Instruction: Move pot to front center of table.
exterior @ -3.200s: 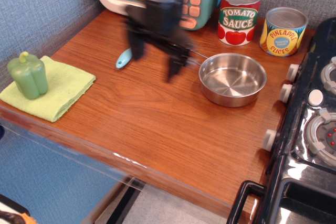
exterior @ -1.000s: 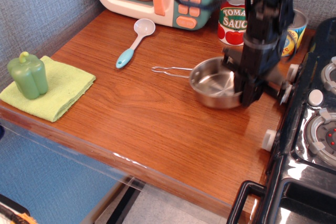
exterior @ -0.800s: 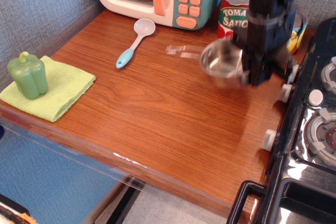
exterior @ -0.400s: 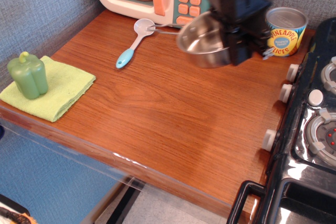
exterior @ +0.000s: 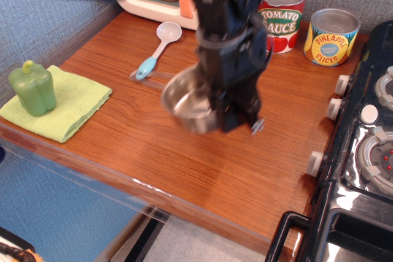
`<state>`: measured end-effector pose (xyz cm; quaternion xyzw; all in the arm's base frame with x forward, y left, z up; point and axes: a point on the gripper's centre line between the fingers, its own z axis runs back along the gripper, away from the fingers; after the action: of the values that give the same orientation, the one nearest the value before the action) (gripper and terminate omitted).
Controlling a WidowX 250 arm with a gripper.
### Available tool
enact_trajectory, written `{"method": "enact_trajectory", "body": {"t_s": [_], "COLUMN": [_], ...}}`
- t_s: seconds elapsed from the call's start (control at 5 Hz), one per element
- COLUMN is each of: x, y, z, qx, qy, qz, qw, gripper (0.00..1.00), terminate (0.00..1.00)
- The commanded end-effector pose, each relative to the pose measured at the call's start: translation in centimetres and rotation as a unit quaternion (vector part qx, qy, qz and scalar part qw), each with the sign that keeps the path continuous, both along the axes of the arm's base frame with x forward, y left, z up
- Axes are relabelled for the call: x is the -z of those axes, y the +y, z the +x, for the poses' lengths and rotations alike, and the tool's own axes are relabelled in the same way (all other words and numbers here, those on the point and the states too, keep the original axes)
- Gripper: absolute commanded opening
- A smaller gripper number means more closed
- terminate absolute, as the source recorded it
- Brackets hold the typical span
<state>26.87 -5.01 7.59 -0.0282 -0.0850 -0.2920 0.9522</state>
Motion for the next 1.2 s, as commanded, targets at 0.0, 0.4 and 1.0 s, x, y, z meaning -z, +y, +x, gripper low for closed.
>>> {"method": "enact_trajectory", "body": {"t_s": [0.0, 0.4, 1.0], "x": [2.1, 3.1, 2.7], "y": [0.9, 1.0, 1.1], "z": [-2.7, -3.4, -3.4], "qx": [0.003, 0.008, 0.013], "qy": [0.019, 0.036, 0.045], "qz": [0.036, 0.045, 0.042], "qw": [0.9992, 0.9983, 0.998], "gripper": [0.0, 0.0, 1.0], "terminate": [0.0, 0.0, 0.0]}}
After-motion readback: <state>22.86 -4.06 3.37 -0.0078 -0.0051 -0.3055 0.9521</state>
